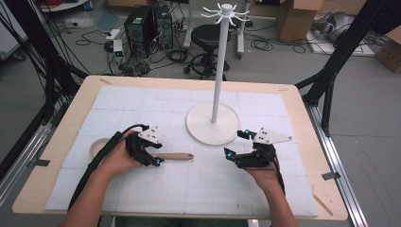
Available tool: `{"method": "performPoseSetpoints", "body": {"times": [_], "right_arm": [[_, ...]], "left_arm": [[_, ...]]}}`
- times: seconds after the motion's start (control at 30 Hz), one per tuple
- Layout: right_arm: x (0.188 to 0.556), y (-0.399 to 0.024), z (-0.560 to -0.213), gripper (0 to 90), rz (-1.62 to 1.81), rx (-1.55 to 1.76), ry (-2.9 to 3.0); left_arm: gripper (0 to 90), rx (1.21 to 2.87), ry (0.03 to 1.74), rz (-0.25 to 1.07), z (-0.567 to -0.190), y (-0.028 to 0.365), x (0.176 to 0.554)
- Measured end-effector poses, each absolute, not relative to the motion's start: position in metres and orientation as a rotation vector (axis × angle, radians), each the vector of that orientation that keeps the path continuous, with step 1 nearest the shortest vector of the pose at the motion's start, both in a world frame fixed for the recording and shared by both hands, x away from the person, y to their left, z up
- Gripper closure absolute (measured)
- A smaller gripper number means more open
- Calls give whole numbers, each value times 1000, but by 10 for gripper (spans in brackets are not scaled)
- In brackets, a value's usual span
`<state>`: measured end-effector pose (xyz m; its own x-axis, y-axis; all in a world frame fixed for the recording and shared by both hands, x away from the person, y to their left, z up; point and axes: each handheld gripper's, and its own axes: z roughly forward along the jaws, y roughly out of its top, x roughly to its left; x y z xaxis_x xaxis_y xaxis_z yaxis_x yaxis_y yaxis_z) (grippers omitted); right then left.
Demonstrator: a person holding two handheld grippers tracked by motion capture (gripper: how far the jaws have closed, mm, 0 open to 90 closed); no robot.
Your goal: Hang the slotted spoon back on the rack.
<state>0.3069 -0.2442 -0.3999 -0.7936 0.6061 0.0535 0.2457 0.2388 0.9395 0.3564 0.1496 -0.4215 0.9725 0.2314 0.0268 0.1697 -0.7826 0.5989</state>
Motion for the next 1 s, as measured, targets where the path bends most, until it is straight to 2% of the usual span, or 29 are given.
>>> {"method": "performPoseSetpoints", "body": {"times": [0.23,0.4,0.57,1.0], "right_arm": [[307,-244,-400,147,1564,787,2193],[307,-242,-401,147,1560,784,2201],[307,-242,-401,147,1554,786,2203],[307,-242,-400,147,1550,786,2201]], "left_arm": [[545,2541,311,95,-424,147,360],[597,2580,321,84,-421,144,361],[622,2640,318,86,-418,135,361],[693,2638,291,55,-419,136,363]]}}
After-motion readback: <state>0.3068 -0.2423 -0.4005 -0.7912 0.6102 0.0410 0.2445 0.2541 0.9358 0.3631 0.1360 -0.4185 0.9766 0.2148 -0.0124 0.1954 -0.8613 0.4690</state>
